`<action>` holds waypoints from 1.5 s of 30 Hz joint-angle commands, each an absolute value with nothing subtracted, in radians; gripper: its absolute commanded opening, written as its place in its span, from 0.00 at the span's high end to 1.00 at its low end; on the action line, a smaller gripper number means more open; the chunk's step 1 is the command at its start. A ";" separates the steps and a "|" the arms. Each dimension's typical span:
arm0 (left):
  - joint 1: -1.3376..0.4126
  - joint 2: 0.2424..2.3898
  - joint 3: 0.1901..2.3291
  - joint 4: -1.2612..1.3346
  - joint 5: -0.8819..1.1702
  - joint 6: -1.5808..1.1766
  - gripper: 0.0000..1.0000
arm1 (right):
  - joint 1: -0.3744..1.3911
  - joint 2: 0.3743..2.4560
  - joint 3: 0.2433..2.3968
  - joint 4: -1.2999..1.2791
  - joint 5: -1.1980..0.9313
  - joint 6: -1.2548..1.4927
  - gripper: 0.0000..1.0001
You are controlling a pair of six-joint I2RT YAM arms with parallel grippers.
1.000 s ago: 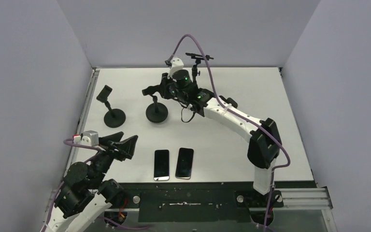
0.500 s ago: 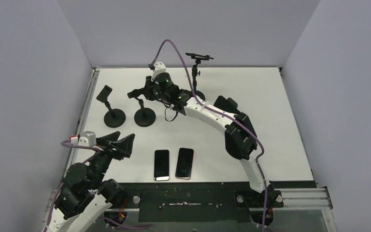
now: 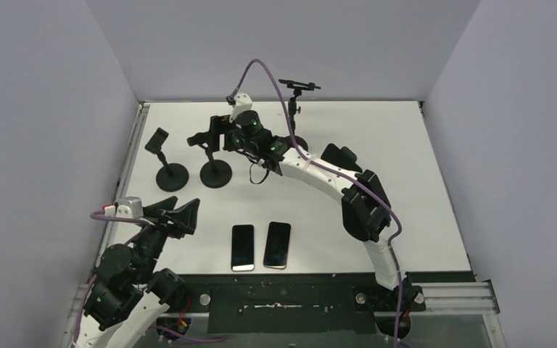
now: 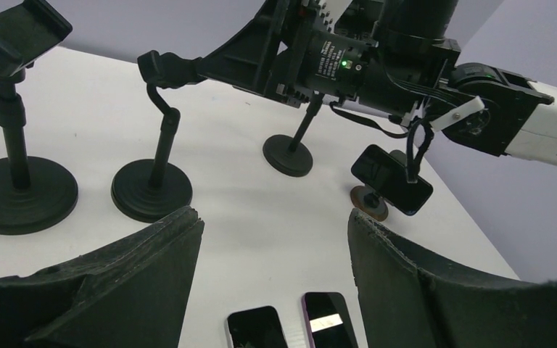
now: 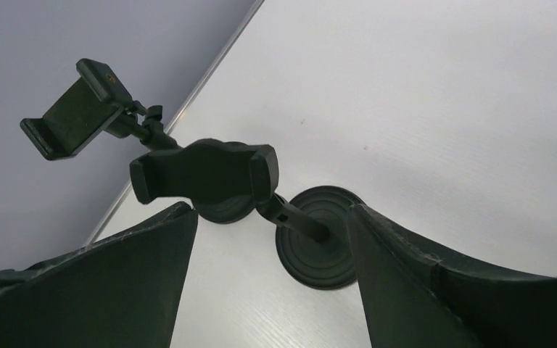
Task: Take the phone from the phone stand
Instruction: Move the phone stand to the center of the board, then adjust the phone at the center of the board.
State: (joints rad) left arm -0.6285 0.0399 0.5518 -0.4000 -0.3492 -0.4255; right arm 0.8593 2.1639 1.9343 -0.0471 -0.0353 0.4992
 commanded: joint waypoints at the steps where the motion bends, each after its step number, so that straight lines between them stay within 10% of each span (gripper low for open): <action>1: -0.620 0.055 0.552 -0.356 -0.322 -0.412 0.29 | 0.859 1.966 1.839 0.011 -0.003 0.475 0.21; 20: -0.656 0.526 0.530 -0.471 -0.037 -0.902 0.37 | 0.924 1.027 0.631 -0.026 0.114 0.807 0.26; 45: -0.726 0.714 0.233 -0.329 -0.018 -1.076 0.37 | 0.985 1.290 0.474 0.138 0.058 0.993 0.37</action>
